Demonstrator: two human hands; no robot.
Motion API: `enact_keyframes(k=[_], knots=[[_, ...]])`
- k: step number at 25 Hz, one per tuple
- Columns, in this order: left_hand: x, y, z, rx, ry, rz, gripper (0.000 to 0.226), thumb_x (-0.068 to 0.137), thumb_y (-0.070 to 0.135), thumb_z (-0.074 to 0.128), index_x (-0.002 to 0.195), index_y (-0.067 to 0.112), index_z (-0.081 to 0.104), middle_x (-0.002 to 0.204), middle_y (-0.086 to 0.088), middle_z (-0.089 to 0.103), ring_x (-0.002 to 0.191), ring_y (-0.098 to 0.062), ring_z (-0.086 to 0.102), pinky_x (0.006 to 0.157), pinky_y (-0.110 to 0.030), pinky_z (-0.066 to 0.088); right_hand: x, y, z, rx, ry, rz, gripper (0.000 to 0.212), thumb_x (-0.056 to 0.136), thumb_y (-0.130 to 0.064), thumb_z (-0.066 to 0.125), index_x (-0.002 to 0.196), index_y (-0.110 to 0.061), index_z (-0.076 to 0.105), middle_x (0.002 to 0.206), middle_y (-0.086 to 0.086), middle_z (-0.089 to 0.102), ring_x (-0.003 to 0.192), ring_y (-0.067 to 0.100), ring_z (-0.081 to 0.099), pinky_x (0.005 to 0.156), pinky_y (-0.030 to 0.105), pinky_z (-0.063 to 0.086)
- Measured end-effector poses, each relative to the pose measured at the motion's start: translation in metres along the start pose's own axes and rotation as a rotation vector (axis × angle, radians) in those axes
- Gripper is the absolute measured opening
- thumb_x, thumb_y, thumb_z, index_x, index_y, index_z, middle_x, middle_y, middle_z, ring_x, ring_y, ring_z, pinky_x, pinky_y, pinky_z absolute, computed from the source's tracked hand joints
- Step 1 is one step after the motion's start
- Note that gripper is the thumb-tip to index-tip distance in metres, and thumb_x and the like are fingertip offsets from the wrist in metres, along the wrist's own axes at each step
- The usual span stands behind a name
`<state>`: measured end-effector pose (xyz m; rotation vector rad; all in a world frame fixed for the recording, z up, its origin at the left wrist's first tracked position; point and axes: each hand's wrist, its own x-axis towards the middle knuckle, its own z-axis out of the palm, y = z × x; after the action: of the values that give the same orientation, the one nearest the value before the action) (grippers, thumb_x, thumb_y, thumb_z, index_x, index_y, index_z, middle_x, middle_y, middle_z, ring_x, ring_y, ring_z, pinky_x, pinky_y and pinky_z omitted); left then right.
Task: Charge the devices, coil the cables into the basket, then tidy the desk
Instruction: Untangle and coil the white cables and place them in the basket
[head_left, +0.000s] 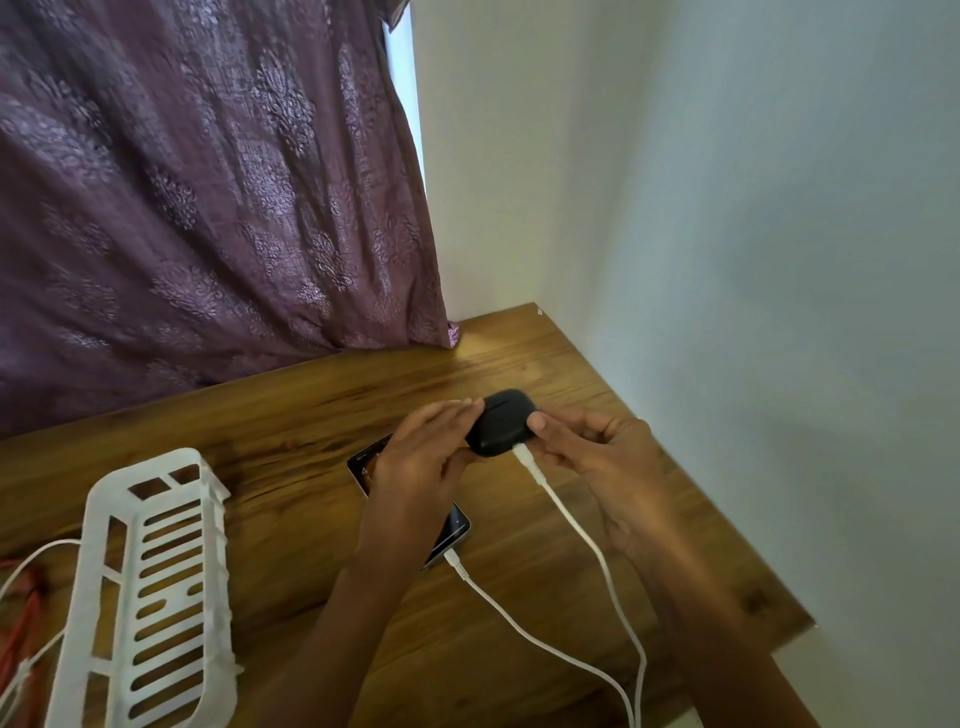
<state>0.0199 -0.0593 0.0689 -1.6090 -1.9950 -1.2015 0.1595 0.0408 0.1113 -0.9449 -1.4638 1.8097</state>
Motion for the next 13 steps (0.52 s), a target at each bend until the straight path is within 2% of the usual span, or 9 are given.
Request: enact_keyframes(k=[3,6,10,13], knots=[[-0.002,0.004,0.000,-0.014,0.062,0.036,0.038,0.078,0.014,0.054,0.113,-0.001,0.062,0.109,-0.010,0.066,0.110,-0.015,0.052,0.100,-0.022,0.038,0.001,0.006,-0.002,0.037,-0.016,0.025,0.021,0.066,-0.016,0.077,0.086,-0.011,0.071,0.083,0.003,0.074,0.081,0.014,0.070,0.069,0.022,0.052],[-0.005,0.003,0.003,-0.038,0.079,0.048,0.040,0.079,0.012,0.055,0.116,0.000,0.059,0.115,-0.008,0.062,0.112,-0.016,0.052,0.097,-0.026,0.043,0.001,0.011,-0.004,0.078,-0.021,0.031,0.035,0.055,-0.022,0.079,0.088,-0.010,0.072,0.088,0.006,0.074,0.089,0.019,0.069,0.071,0.022,0.052],[-0.006,0.002,0.009,-0.062,0.093,0.043,0.043,0.080,0.011,0.056,0.122,0.007,0.050,0.120,-0.005,0.057,0.114,-0.016,0.052,0.099,-0.019,0.041,0.005,0.017,-0.006,0.140,-0.017,0.016,0.042,0.044,-0.028,0.082,0.082,-0.013,0.073,0.089,0.008,0.074,0.094,0.023,0.068,0.086,0.035,0.051],[-0.006,0.001,0.013,-0.070,0.088,0.025,0.044,0.080,0.013,0.057,0.123,0.008,0.049,0.121,-0.004,0.056,0.115,-0.016,0.052,0.101,-0.019,0.039,0.011,0.020,-0.008,0.132,-0.019,0.014,0.043,0.043,-0.029,0.082,0.082,-0.014,0.073,0.090,0.008,0.074,0.097,0.023,0.067,0.095,0.043,0.047]])
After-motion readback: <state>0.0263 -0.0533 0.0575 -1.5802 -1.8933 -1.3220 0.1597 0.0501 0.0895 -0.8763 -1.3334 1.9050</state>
